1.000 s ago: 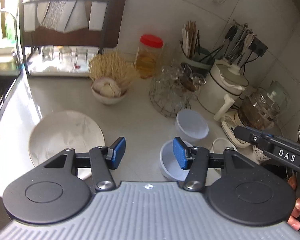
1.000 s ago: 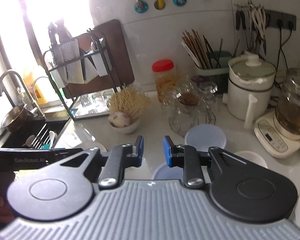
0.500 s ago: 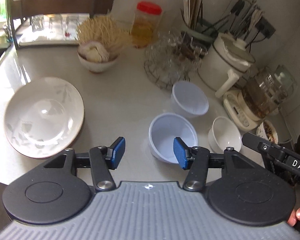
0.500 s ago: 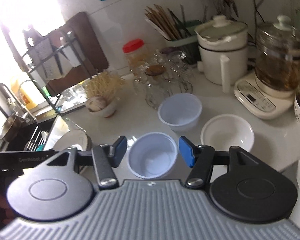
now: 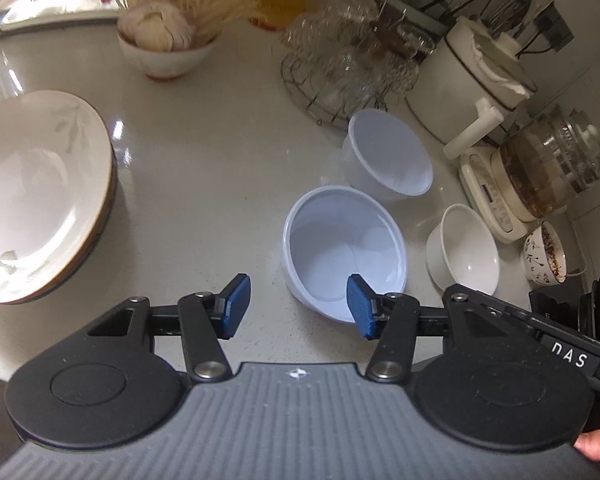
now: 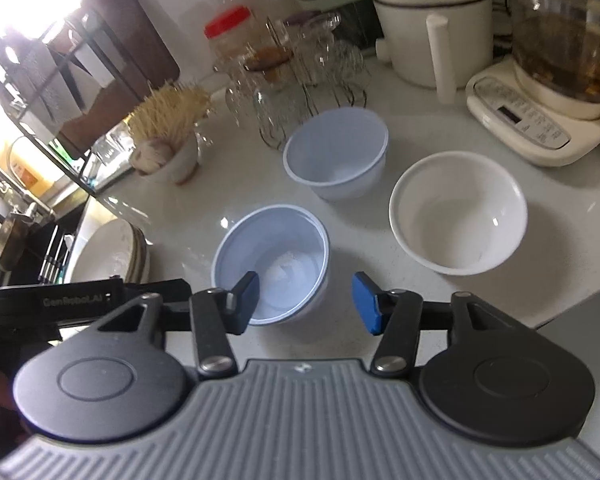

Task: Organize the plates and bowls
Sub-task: 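Move both tools toward the rim of the light blue plastic bowl, then close the left gripper on the blue bowl rim while the right gripper clamps it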

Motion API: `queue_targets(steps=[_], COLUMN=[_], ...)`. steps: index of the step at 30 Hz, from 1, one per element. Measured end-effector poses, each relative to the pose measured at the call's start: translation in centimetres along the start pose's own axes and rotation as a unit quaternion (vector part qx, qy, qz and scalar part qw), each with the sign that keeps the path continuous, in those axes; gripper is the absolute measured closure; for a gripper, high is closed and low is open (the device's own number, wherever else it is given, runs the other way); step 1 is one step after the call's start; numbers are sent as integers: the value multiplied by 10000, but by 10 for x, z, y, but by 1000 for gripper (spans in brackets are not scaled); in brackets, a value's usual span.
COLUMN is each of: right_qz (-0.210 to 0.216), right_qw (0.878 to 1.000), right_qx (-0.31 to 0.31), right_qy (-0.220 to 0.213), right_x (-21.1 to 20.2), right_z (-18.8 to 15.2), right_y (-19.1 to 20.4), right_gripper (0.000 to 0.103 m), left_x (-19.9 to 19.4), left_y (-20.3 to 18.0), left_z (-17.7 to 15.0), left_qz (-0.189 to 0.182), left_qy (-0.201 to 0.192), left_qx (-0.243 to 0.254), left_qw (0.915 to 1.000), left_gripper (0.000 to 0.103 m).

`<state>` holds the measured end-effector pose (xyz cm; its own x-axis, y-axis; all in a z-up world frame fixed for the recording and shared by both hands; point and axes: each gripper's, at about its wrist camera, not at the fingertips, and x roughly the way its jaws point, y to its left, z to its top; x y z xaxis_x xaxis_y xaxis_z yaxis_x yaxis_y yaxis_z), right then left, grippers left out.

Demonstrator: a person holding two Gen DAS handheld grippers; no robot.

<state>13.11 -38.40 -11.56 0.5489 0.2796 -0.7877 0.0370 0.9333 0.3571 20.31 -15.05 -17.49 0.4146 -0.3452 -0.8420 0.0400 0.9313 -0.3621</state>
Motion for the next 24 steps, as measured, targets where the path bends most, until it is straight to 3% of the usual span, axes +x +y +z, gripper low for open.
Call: queue_targets(steps=[5,8,11,16,18,24], right_qz=[-16,-94,-104,-18,21,60], right_qw=[9999,9998,9997,9997,9994,9986], right_qx=[-32,3,38,54,130,122], right_qy=[114,166,238,251,306,517], right_x=[27,41,53,62,65,71], right_z=[0,-1,-1,0,1,7], right_y=[-6,-12,-16,-20,-22,-16], right_gripper=[60,66,68,69,77,87], left_x=[24,36,49,60,61,61], left_y=[1,1,4,9,8,6], left_z=[5,7,7,8,9,9], left_qz=[24,-40,0,-242,-262,-246], left_qy=[41,-4,56,58,56,163], left_qx=[109,144,119,97,103,80], left_qw=[9999,9999,9999,9996,9996,9995], left_gripper=[46,54,69,81,85,87])
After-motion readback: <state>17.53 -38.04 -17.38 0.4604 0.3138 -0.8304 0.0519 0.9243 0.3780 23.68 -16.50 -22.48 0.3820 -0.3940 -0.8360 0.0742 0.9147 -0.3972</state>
